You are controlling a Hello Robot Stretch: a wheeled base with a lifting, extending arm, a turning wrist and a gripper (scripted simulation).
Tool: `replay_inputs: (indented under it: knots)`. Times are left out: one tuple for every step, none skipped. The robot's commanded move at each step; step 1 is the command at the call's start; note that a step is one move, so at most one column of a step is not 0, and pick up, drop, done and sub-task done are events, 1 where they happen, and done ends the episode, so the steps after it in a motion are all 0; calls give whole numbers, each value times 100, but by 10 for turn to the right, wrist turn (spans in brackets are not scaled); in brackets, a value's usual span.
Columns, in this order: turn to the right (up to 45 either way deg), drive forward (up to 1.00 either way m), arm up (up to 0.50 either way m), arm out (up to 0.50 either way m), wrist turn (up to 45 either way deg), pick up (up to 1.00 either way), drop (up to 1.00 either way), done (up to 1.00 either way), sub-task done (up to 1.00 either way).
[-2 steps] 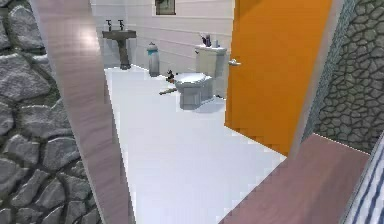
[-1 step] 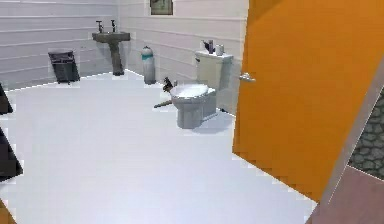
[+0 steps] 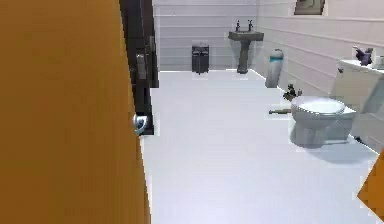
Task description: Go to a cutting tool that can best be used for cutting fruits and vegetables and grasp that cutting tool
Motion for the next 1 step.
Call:
replay_inputs:
  knots:
    - [0,100,0,0,0,0,0,0,0]
